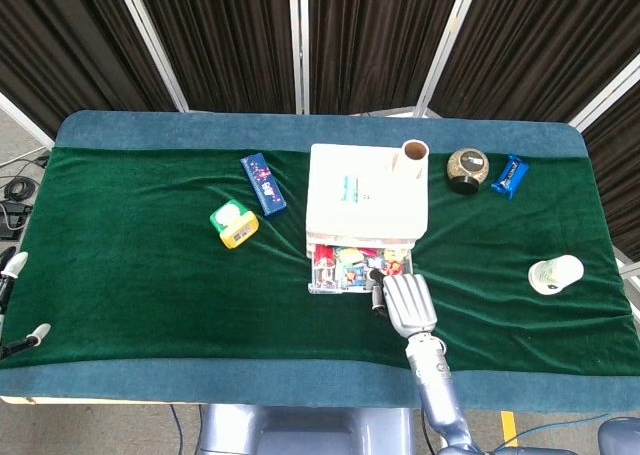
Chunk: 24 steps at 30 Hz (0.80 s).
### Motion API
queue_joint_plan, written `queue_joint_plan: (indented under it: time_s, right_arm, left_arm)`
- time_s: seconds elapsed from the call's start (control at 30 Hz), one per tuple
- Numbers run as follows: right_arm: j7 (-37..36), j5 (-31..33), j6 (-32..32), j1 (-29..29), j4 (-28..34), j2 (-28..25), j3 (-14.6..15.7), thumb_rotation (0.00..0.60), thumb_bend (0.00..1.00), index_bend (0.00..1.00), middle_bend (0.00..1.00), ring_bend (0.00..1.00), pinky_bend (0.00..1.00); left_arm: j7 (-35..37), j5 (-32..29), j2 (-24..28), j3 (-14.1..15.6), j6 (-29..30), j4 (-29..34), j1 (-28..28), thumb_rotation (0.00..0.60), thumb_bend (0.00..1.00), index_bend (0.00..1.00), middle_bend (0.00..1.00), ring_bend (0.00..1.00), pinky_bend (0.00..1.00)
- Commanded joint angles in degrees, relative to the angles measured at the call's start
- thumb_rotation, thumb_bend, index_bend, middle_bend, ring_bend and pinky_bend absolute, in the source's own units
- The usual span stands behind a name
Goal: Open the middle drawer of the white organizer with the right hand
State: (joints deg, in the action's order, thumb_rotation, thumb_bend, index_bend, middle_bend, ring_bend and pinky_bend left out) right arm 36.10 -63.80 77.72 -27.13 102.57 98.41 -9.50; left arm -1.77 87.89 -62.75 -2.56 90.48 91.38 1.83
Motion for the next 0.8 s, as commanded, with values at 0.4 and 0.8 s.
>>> queue_joint_plan:
  time_s: [0.4, 0.8]
  right_arm:
    - [-0.3, -2.4, 0.9, 0.5, 1.0, -0.6, 0.7, 0.6, 0.63, 0.52, 0.93, 0.96, 0.84]
    - [-2.8, -6.9, 1.9, 1.6, 1.4, -2.6, 1.6, 0.6, 0.62, 0.24, 0.9, 0.95, 0.84]
  left_arm:
    - [0.1, 0.0, 0.1, 0.0, 0.1, 0.0, 0.0, 0.6, 0.08, 0.0, 0.0, 0.0, 0.0]
    - [0.1, 0.0, 0.0, -0.1, 0.2, 0.0, -0.1, 0.6, 0.08, 0.0, 0.0, 0.0, 0.0]
